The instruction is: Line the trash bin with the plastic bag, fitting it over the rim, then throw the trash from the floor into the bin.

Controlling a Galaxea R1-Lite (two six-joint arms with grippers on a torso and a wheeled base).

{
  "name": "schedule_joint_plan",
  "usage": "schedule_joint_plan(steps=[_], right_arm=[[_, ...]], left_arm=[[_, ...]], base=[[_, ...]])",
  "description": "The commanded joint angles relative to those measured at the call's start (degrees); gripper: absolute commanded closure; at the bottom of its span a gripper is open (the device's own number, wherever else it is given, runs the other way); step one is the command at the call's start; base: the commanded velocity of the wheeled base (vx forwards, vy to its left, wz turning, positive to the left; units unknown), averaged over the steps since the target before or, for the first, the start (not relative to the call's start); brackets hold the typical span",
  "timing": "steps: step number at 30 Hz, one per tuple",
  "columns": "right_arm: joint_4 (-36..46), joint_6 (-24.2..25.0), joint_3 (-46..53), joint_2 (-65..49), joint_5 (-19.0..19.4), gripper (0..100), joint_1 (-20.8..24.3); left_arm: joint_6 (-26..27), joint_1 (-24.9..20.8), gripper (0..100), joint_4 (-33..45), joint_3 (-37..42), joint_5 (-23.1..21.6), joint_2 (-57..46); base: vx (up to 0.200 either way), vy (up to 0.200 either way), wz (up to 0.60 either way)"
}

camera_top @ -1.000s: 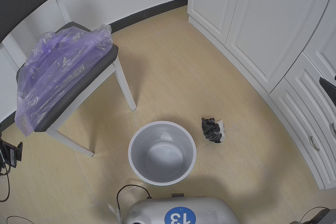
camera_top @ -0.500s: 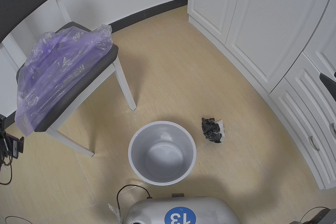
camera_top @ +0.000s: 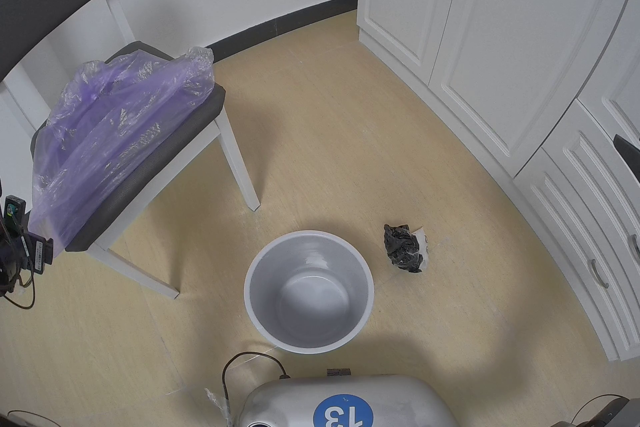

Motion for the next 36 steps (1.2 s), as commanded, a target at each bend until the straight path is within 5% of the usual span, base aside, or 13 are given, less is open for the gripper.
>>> schedule_joint_plan(steps=[1,17,18,36], right_arm=[[0.01,-0.08,0.02,-0.44,0.04,0,-0.04],[0.01,0.01,0.28,-1.32,0.13,0,0.04],[0.01,-0.08,0.28,-1.32,0.13,0,0.04],[0.01,0.01,0.1,-1.15,0.13,0,0.31]], left_arm=[[0.06,1.21,0,-0.27,-0.9,-0.56,1.56],[-0.03,4.11,0,-2.12,-1.51,-4.96,2.26],[-0.03,4.11,100,-2.47,-1.42,-5.66,2.35],[0.06,2.88,100,-3.35,-0.54,-9.35,-3.45]], base=[[0.0,0.0,0.0],[0.0,0.0,0.0],[0.0,0.0,0.0],[0.0,0.0,0.0]])
